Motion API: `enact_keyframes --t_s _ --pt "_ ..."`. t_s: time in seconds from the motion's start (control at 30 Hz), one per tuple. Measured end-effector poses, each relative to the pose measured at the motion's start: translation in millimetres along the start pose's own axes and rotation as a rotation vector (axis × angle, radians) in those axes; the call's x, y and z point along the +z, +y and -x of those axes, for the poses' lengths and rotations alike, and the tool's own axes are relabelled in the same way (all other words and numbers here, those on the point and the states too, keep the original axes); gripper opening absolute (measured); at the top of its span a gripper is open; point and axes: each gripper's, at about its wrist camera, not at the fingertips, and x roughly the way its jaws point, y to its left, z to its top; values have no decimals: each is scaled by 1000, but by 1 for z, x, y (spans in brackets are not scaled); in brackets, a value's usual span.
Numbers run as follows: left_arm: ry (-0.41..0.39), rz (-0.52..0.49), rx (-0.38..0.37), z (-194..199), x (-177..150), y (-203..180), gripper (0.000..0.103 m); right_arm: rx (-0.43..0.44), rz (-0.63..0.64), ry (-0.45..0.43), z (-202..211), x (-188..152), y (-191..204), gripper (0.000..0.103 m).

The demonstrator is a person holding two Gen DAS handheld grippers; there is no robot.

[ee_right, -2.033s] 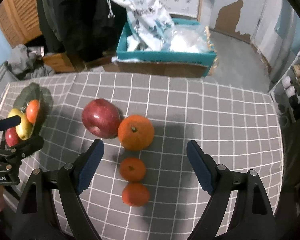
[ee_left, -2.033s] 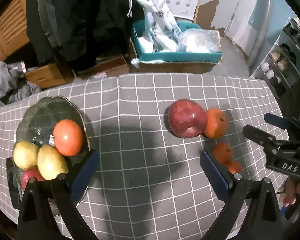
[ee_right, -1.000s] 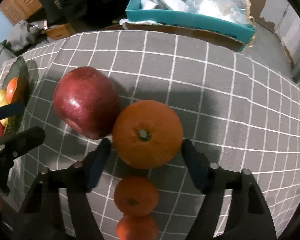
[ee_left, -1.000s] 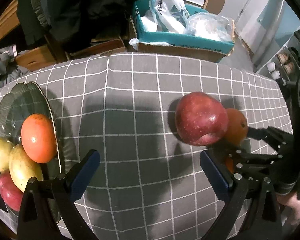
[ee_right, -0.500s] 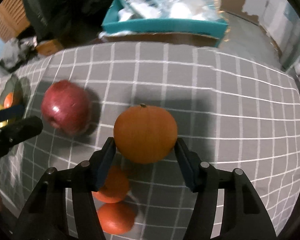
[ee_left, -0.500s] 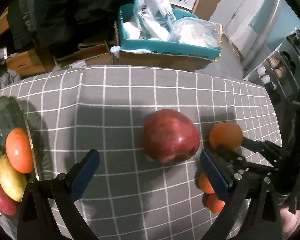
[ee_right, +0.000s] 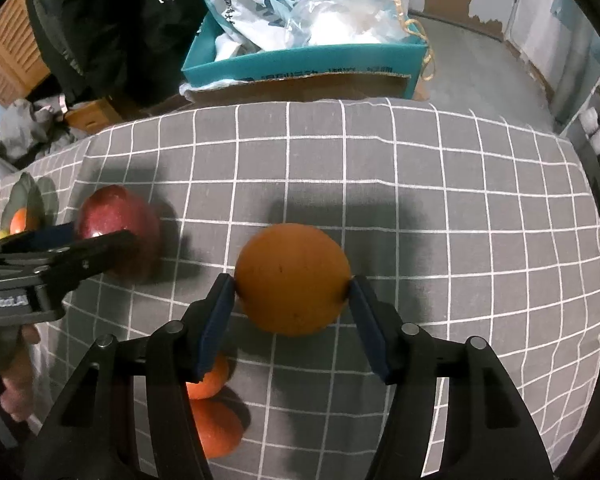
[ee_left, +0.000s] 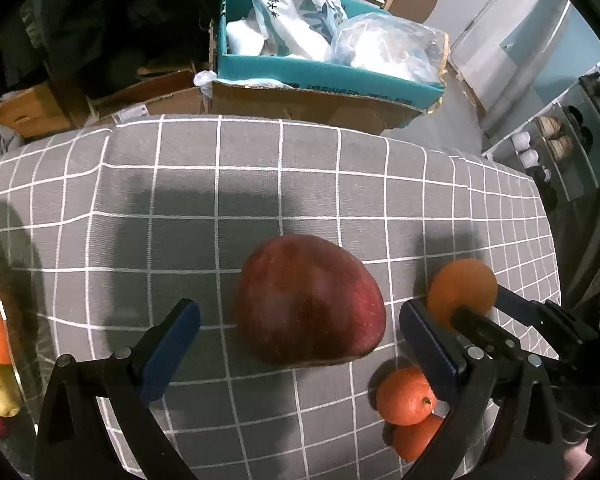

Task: Organize fruits
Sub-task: 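Close the right tool on the orange while the left tool grasps the red apple, then lift the red apple and orange with both tools and carry them toward the bowl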

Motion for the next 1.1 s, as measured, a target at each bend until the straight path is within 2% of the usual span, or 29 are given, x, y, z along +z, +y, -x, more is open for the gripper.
enact_keyframes --t_s 0.07,0.13,0.23,0.53,0.8,1.1 --pt "-1 1 -12 -2 0 2 97 13 -15 6 -1 1 -3 62" --pt "4 0 -21 -5 0 3 86 37 -40 17 -5 1 -6 63" --pt "12 5 -66 -7 -1 3 75 66 -66 20 -10 3 -9 65" --pt "-9 -58 -27 -3 -7 -8 75 102 -80 17 -26 9 -5 66" --pt "-37 -59 -3 8 -10 -1 75 11 -13 -21 -21 7 9 63" --pt "-127 -87 23 43 -12 -2 75 -66 -5 -90 5 4 10 62"
